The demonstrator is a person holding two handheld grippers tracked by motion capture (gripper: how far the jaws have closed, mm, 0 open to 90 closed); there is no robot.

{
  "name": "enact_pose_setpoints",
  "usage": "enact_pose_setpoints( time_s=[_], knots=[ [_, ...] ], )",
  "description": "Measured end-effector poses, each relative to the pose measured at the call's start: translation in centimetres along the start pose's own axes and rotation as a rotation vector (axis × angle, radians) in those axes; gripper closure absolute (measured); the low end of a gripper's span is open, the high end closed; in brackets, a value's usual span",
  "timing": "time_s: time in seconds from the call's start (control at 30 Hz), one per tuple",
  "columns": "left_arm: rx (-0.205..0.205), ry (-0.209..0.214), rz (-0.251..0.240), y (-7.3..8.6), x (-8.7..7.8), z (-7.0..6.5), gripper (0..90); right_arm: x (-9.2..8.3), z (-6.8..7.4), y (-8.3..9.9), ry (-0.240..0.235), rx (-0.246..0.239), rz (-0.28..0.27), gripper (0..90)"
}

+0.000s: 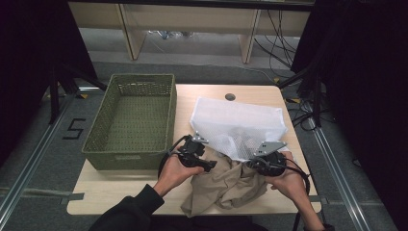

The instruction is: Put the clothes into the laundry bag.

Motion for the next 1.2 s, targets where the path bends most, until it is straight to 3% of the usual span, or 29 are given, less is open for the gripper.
enact_pose_setpoints(
  time_s=[0.03, 0.07, 0.1, 0.17, 0.2, 0.23, 0.27, 0.33, 0.37, 0.4, 0.43, 0.47, 0.53, 0.6, 0.7, 0.8, 0.9, 1.03, 1.13, 1.2],
  knots=[
    [-0.002, 0.017, 0.002, 0.4, 0.6, -0.1, 40.6, 0.0, 0.0, 0.0, -0.001, -0.003, 0.001, 90.0],
    [0.052, 0.063, 0.032, 0.8, 0.8, -0.1, 48.6, -0.1, 0.0, 0.0, -0.008, -0.003, 0.013, 90.0],
    [0.072, 0.088, 0.055, 1.1, 1.2, -0.3, 59.5, 0.0, 0.0, 0.0, -0.004, 0.000, 0.002, 90.0],
    [0.035, 0.112, 0.008, 1.3, 2.0, -1.3, 80.3, 0.0, 0.0, 0.0, -0.001, 0.014, 0.004, 90.0],
    [0.112, 0.105, 0.052, 1.4, 1.8, -1.3, 85.4, 0.0, 0.1, 0.0, -0.003, 0.014, 0.005, 90.0],
    [0.123, 0.102, 0.046, 1.4, 1.9, -2.0, 89.7, 0.0, 0.1, 0.0, -0.004, 0.012, 0.005, 90.0],
    [0.100, 0.118, 0.014, 1.2, 2.2, -2.9, 89.8, 0.1, 0.0, 0.0, -0.001, 0.002, 0.002, 90.0],
    [0.115, 0.150, 0.013, 1.0, 2.3, -4.3, 89.8, 0.0, 0.2, 0.0, -0.001, 0.022, 0.016, 90.0],
    [0.112, 0.172, 0.017, 0.9, 2.5, -4.6, 89.8, 0.2, 0.1, 0.0, -0.004, -0.006, 0.009, 90.0],
    [0.095, 0.187, 0.008, 0.8, 2.7, -5.0, 89.8, 0.2, 0.2, 0.0, -0.003, -0.001, 0.016, 90.0],
    [0.083, 0.190, -0.001, 0.8, 3.1, -5.2, 89.8, 0.3, 0.3, 0.1, 0.003, 0.011, 0.026, 90.0],
    [0.100, 0.190, 0.006, 0.9, 3.3, -5.3, 89.9, 0.3, 0.3, 0.1, 0.006, 0.011, 0.031, 90.0],
    [0.095, 0.194, -0.005, 0.8, 3.4, -5.4, 89.8, 0.5, 0.2, 0.1, 0.005, -0.008, 0.024, 90.0],
    [0.069, 0.188, -0.036, 0.4, 2.7, -5.0, 88.3, 0.5, 0.1, 0.0, 0.004, -0.024, 0.015, 90.0],
    [0.047, 0.119, -0.105, -0.7, 1.1, -3.2, 79.0, 0.5, 0.1, 0.0, -0.002, -0.024, 0.024, 90.0],
    [0.058, 0.004, -0.071, -1.0, 0.3, -0.8, 67.3, 0.5, 0.1, 0.1, -0.009, -0.022, 0.031, 90.0],
    [0.052, -0.082, 0.008, -0.4, 1.5, 0.8, 63.6, 0.5, 0.1, 0.0, -0.008, -0.021, 0.033, 90.0],
    [0.051, -0.103, 0.055, -0.1, 4.2, 1.5, 58.4, 0.5, 0.0, 0.0, 0.000, -0.032, 0.017, 90.0],
    [0.048, -0.081, 0.091, -0.3, 5.8, 1.5, 52.9, 0.4, 0.2, 0.1, -0.001, 0.006, 0.027, 90.0],
    [0.023, -0.071, 0.089, -0.4, 6.7, 1.7, 48.7, 0.3, 0.2, 0.2, 0.007, 0.013, 0.032, 90.0]
  ],
)
Point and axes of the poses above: each handheld gripper's, and its own axes: x roughly forward along the jaws, y roughly out of its underside, z roughly to its left, the point moved 4 cm from there along x, roughly forward along the jaws, and after that the axes turned 9 degrees about x, right-handed, at the moved point
